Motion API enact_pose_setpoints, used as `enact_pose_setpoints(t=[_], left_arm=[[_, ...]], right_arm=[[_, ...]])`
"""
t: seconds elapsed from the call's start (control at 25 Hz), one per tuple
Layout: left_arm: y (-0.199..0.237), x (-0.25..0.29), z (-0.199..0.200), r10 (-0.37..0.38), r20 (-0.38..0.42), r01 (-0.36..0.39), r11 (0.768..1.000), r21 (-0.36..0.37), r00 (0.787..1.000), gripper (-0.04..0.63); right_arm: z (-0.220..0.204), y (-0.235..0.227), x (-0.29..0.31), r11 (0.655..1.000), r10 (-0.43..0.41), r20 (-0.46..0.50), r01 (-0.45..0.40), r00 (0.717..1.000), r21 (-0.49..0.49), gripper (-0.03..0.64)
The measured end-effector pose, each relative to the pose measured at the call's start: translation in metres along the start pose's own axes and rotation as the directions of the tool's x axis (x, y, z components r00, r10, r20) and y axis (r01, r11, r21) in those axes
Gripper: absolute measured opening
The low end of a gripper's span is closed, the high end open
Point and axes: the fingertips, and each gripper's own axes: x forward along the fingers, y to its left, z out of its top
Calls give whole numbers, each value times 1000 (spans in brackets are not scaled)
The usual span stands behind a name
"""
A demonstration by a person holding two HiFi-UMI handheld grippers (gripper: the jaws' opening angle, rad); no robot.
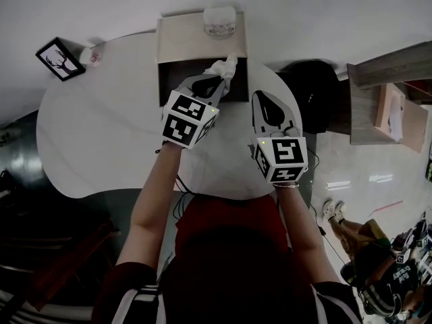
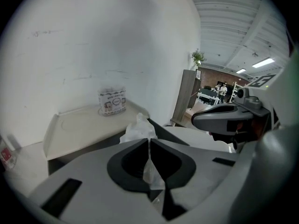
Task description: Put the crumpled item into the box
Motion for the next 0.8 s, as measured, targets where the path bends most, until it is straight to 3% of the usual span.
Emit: enact_pose_setpoints(t=[0.32,0.8], left_arm=[[-6,10,-9,-39,-119,45,998,51,992,35],[-4,21,-20,-47,-200,67,993,92,979,35]], right_arm=[[-2,3,1,1000,-5,-7,5,1000,-3,15],[-2,1,2,1000,-22,-17,22,1000,-1,15]])
